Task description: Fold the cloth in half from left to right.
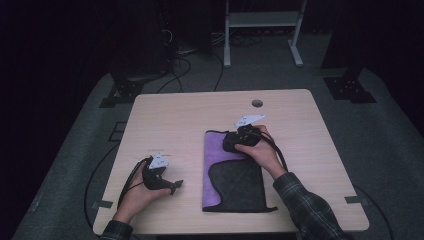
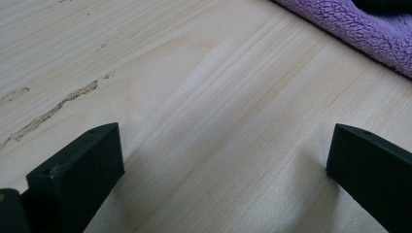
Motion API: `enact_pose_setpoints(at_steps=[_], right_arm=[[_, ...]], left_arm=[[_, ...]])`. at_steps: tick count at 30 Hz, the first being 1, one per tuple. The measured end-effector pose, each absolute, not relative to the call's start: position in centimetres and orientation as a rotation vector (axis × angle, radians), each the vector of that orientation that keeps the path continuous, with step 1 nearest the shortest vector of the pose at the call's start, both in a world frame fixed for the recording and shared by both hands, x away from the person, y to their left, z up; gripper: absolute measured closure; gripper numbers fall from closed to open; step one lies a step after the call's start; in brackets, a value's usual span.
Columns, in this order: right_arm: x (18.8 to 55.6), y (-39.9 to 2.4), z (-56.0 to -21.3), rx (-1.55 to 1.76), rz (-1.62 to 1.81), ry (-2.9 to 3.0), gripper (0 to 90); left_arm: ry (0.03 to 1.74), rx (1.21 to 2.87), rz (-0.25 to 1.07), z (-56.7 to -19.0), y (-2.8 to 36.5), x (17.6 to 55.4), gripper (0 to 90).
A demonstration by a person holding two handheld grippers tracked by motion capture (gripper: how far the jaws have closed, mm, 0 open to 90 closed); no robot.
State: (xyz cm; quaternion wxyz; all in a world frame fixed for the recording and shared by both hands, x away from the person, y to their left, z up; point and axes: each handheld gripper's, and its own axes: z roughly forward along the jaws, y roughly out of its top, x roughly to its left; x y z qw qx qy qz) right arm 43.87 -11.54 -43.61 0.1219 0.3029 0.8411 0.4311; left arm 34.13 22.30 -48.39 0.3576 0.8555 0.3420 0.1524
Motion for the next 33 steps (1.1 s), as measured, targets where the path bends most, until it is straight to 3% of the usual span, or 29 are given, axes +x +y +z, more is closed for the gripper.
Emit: enact_pose_setpoints(at_steps=[14,22,33], right_arm=[[44.5,-9.6,-47.0,0.861,1.1,2.531,55.9],[44.7,-10.3,-46.9,0.895,1.123,2.508,78.2],[44.6,-12.0,-44.4,0.946,1.224,2.401,81.7]], left_arm=[[0.883,2.208,0.393,-48.4,22.3,34.1,0.0],[0.883,2.207,0.393,-48.4,22.3,34.1,0.0],[0.883,2.207,0.393,-48.4,22.3,34.1,0.0]])
